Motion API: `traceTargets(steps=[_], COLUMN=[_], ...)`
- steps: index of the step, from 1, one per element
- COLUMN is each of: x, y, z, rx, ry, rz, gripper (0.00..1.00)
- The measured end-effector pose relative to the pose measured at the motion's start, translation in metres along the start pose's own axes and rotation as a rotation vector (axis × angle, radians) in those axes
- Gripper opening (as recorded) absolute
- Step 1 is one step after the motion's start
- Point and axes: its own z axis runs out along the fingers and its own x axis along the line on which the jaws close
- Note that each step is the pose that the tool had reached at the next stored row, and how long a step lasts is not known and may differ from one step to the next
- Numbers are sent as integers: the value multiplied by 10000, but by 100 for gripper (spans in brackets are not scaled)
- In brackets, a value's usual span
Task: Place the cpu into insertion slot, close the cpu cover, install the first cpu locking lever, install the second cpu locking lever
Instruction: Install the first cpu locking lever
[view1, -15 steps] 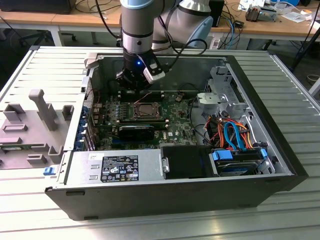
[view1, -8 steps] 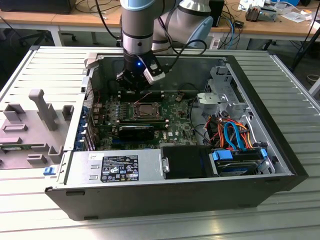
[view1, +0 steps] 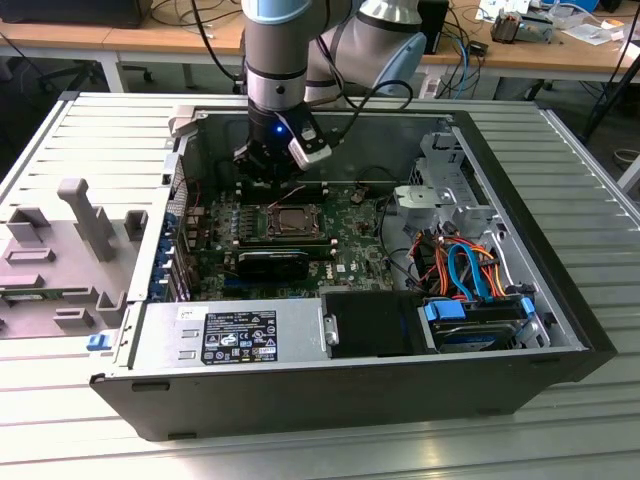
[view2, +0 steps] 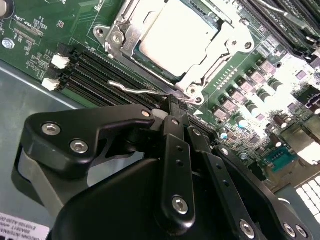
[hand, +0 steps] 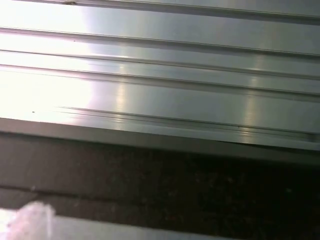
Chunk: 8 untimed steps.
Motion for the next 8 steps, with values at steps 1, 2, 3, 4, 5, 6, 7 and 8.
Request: traceTargets(steps=[1, 2, 3, 4, 5, 6, 7, 8], x=[-24, -50, -76, -92, -106, -120, -135, -151], y=[-3, -6, -9, -10, -12, -13, -15, -17], z=[17, 27, 33, 37, 40, 43, 46, 48], rx=[0, 1, 1, 1, 1, 1, 1, 0], ry=[0, 0, 0, 0, 0, 0, -1, -1], rz=[-10, -22, -37, -47, -53, -60, -66, -72], gripper=[11, 11, 11, 11, 11, 11, 11, 11])
